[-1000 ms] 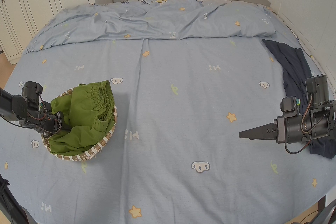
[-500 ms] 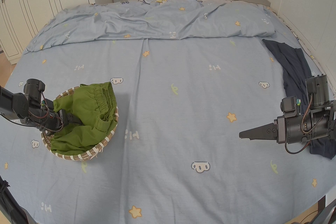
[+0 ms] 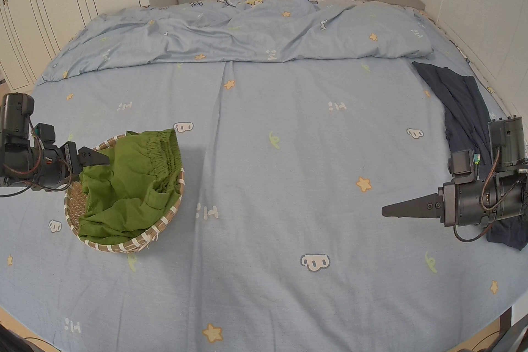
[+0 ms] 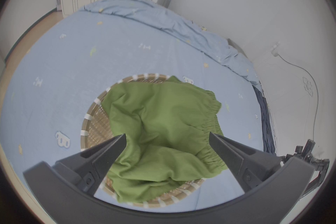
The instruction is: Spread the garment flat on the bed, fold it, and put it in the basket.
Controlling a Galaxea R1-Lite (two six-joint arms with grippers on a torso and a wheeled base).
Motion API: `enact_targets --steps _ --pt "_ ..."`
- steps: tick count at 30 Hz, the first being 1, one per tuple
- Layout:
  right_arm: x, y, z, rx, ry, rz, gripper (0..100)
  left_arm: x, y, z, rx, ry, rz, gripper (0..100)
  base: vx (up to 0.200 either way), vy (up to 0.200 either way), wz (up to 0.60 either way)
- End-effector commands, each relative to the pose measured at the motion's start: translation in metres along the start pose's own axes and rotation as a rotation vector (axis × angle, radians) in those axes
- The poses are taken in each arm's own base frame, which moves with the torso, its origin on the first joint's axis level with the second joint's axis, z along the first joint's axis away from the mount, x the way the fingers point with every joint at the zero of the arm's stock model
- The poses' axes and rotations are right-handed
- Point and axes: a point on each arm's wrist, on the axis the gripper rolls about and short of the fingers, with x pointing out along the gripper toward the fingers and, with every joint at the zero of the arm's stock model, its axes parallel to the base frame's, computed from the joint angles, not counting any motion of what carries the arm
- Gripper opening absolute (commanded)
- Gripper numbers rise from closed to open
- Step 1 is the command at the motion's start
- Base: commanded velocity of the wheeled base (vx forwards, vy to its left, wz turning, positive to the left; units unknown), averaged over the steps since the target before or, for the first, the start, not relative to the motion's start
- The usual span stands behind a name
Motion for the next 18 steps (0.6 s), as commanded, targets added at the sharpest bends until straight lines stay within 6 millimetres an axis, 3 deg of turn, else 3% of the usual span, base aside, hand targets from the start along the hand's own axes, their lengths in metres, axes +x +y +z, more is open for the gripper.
enact_targets --steps 1,4,5,6,8,9,10,13,18 --pt "-0.039 0.021 -0.034 -0.155 -0.088 -0.065 100 -0.092 -0.043 -0.054 0.141 -0.188 -0.045 100 0.000 0.000 0.00" --pt "-0.063 0.030 -0.064 -0.271 -0.146 -0.111 100 -0.126 -0.047 -0.090 0.186 -0.267 -0.063 100 0.000 0.000 0.00" --pt "-0.063 0.030 -0.064 -0.271 -0.146 -0.111 100 -0.126 -0.047 -0.090 0.186 -0.267 -0.063 100 0.000 0.000 0.00" --pt "-0.082 0.038 -0.088 -0.308 -0.199 -0.111 100 -0.150 -0.044 -0.117 0.206 -0.336 -0.071 100 0.000 0.000 0.00" --pt "-0.094 0.043 -0.111 -0.324 -0.246 -0.107 100 -0.165 -0.038 -0.140 0.213 -0.393 -0.072 100 0.000 0.000 0.00" --pt "-0.105 0.045 -0.132 -0.339 -0.297 -0.107 100 -0.176 -0.030 -0.161 0.212 -0.450 -0.054 100 0.000 0.000 0.00" --pt "-0.105 0.045 -0.132 -0.339 -0.297 -0.107 100 -0.176 -0.030 -0.161 0.212 -0.450 -0.054 100 0.000 0.000 0.00" --pt "-0.117 0.047 -0.162 -0.348 -0.367 -0.100 100 -0.191 -0.018 -0.191 0.199 -0.539 -0.028 100 0.000 0.000 0.00" --pt "-0.123 0.045 -0.189 -0.346 -0.381 -0.093 100 -0.197 -0.003 -0.227 0.202 -0.613 -0.041 100 0.000 0.000 0.00"
